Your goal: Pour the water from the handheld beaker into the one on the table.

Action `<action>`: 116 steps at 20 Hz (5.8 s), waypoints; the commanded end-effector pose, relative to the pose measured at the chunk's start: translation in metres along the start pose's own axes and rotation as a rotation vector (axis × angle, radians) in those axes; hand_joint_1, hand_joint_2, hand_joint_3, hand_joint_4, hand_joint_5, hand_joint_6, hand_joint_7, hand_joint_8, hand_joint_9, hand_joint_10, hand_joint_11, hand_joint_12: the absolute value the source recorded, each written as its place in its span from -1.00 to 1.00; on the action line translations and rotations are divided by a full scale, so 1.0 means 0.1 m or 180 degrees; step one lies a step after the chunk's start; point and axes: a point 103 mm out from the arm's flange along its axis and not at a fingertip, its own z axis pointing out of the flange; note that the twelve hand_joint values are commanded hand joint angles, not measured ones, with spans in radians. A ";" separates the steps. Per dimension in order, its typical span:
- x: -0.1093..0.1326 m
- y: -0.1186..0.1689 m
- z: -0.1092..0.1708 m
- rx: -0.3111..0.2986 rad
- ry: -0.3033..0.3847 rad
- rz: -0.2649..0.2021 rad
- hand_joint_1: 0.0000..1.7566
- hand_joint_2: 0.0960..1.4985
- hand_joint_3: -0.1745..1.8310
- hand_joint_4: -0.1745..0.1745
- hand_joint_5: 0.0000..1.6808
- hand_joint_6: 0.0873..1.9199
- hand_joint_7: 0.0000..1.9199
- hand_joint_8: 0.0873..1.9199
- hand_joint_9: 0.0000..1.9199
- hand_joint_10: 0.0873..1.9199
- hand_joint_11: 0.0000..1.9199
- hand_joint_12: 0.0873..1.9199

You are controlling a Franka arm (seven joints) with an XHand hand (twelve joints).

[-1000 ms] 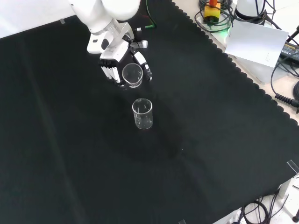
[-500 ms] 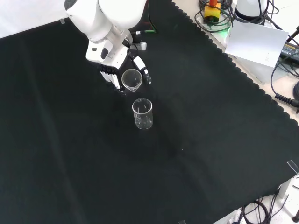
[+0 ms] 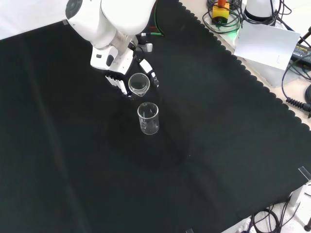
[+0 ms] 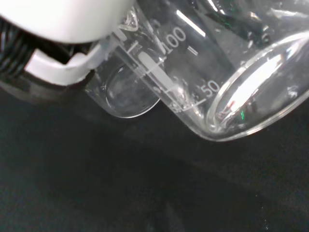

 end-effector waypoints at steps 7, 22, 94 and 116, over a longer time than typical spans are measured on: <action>0.15 -0.02 -0.05 0.0192 -0.0140 0.0012 0.29 -0.37 0.05 1.00 0.53 -0.26 0.87 -0.94 0.90 -1.00 0.43 -0.32; 0.27 0.04 -0.09 0.0470 -0.0360 0.0052 0.29 -0.37 0.05 1.00 0.53 -0.25 0.87 -0.94 0.90 -1.00 0.43 -0.32; 0.57 0.17 -0.25 0.1377 -0.0896 0.0514 0.29 -0.38 0.07 1.00 0.51 -0.21 0.87 -0.94 0.91 -1.00 0.44 -0.33; 0.61 0.16 -0.36 0.1407 -0.0966 0.0586 0.28 -0.37 0.08 1.00 0.51 -0.20 0.87 -0.94 0.91 -1.00 0.45 -0.34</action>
